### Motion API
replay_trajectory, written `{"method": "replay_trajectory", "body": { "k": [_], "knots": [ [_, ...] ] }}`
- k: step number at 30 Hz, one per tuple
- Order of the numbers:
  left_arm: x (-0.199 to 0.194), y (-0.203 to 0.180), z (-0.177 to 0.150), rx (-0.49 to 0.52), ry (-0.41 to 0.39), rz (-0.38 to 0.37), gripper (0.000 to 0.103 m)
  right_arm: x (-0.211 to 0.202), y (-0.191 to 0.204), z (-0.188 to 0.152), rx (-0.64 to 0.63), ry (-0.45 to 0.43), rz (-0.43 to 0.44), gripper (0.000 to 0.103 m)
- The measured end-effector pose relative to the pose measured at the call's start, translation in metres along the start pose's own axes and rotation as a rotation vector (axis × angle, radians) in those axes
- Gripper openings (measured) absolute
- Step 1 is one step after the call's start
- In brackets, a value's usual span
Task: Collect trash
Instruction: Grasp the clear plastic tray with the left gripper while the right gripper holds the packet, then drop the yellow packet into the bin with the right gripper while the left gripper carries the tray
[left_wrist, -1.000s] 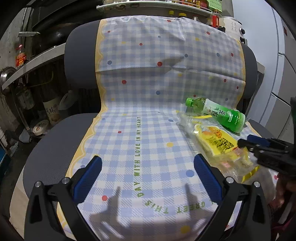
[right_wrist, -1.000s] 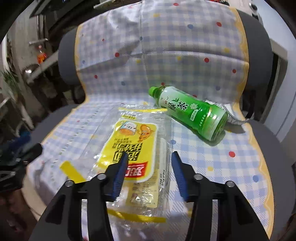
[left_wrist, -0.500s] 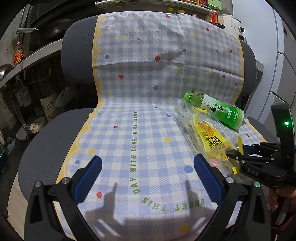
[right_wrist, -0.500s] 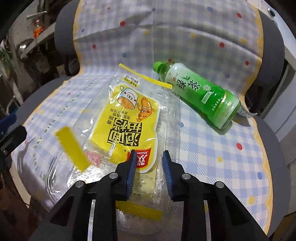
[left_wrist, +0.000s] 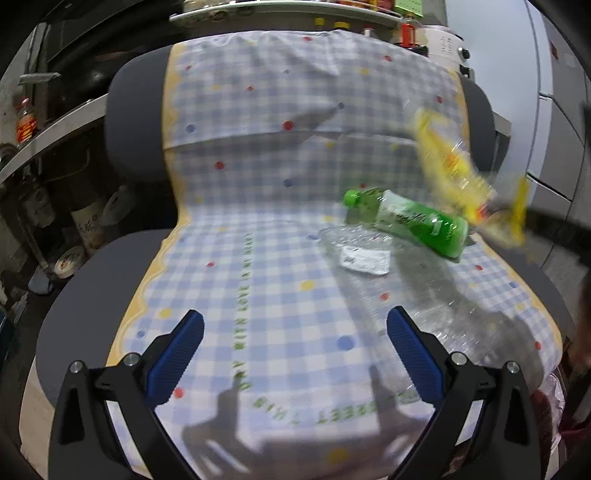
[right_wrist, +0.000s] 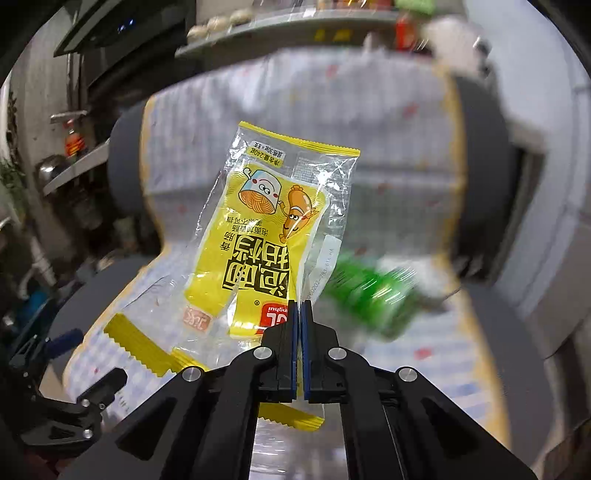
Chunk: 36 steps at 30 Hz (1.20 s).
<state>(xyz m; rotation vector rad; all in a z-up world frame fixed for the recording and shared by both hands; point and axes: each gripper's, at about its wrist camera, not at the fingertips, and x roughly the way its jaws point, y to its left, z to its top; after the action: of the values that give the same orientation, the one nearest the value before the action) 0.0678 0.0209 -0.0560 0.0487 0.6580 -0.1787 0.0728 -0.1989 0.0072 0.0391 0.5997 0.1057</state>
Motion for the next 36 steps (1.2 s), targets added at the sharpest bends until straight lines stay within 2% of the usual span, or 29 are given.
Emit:
{"method": "replay_trajectory", "body": {
  "k": [4,5,6,10,14,17,18,23,27,29,32,36],
  "knots": [
    [0.014,-0.022,0.011,0.021,0.015,-0.042,0.081,-0.020,-0.023,-0.003,-0.001,0.015,-0.086,0.004],
    [0.020,-0.026,0.012,0.024,0.028,-0.050,0.075,-0.023,-0.027,-0.008,-0.003,0.022,-0.099,0.004],
    [0.030,-0.033,0.012,0.030,0.057,-0.061,0.069,-0.027,-0.032,-0.015,-0.006,0.031,-0.114,0.004],
    [0.064,-0.048,0.008,0.047,0.157,-0.076,0.056,-0.037,-0.050,-0.038,0.000,0.057,-0.156,0.005],
    [0.083,-0.052,0.000,0.052,0.206,-0.060,0.042,-0.046,-0.067,-0.051,0.043,0.076,-0.161,0.005],
    [0.080,-0.052,0.000,0.058,0.190,-0.059,0.013,-0.051,-0.073,-0.060,0.060,0.080,-0.169,0.005],
    [0.074,-0.049,0.002,0.038,0.175,-0.073,0.008,-0.054,-0.075,-0.063,0.066,0.081,-0.172,0.005],
    [0.021,-0.048,0.014,0.022,0.014,-0.121,0.005,-0.069,-0.086,-0.069,0.092,0.069,-0.198,0.005],
    [-0.025,-0.055,0.025,0.008,-0.097,-0.194,0.005,-0.095,-0.097,-0.077,0.108,0.050,-0.244,0.005],
    [-0.037,-0.068,0.027,0.022,-0.128,-0.226,0.005,-0.110,-0.105,-0.084,0.121,0.046,-0.273,0.005],
    [-0.053,-0.100,0.026,0.064,-0.162,-0.313,0.005,-0.133,-0.119,-0.095,0.145,0.048,-0.322,0.005],
    [-0.062,-0.153,0.014,0.141,-0.164,-0.409,0.005,-0.166,-0.140,-0.119,0.184,0.066,-0.418,0.006]
  ]
}}
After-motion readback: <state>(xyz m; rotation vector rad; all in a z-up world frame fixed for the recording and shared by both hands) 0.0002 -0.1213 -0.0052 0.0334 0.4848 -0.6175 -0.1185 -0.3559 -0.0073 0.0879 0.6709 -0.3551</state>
